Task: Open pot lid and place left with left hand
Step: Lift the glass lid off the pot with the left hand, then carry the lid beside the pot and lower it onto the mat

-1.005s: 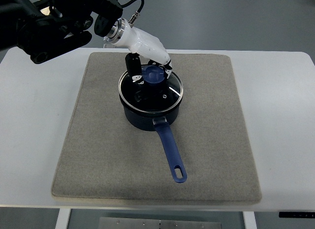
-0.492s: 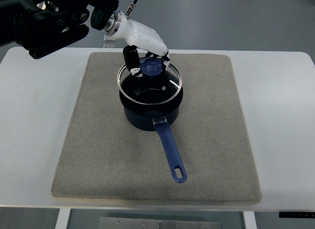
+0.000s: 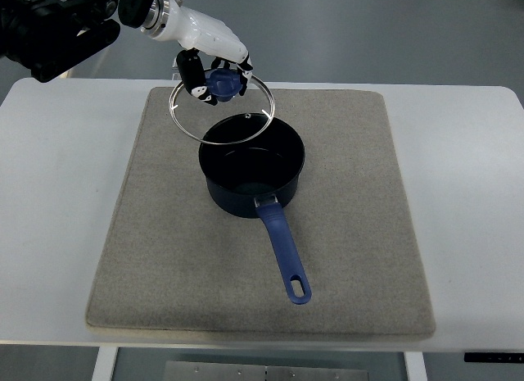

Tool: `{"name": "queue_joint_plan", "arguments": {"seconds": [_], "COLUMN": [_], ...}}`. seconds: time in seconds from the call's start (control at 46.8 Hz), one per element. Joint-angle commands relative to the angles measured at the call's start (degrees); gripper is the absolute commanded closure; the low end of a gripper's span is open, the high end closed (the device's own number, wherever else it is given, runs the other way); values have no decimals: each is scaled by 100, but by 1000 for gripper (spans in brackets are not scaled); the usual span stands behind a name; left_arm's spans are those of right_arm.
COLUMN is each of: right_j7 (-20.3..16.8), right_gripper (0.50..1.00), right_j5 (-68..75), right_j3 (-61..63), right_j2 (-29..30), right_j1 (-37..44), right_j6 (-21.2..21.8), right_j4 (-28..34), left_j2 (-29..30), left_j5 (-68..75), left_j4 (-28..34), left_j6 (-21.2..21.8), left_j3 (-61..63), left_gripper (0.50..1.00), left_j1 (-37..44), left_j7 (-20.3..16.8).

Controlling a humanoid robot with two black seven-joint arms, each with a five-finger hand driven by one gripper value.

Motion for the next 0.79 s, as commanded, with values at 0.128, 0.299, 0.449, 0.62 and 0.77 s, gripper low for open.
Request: {"name": "queue_joint_plan", "arguments": {"seconds": [0.128,0.299,0.449,0.62,0.77], "right_j7": [-1,-1,-1,-1,-1], "right_gripper": [585,585,585,585,585], "right_j5": [0,0,0,0,0], "right_j3": [5,-3,-3,-3,5], "right_j2": [0,0,0,0,0], "right_j1": [4,4,-5,-5,4], "right_j6": [0,0,0,0,0], "right_j4": [0,0,0,0,0], "left_j2": [348,726,990,1289,1430], "left_j5": [69,61,43,52,52], "left_j4": [-67,-138,-155,-418,-682], "left_j6": [-1,-1,201,386,439], "left_j3": [36,211,475,668,756], "left_gripper": [1000,1000,1000,1000,1000], "left_j1": [8,0,8,140,149], "left_j7": [1,1,1,1,1]}}
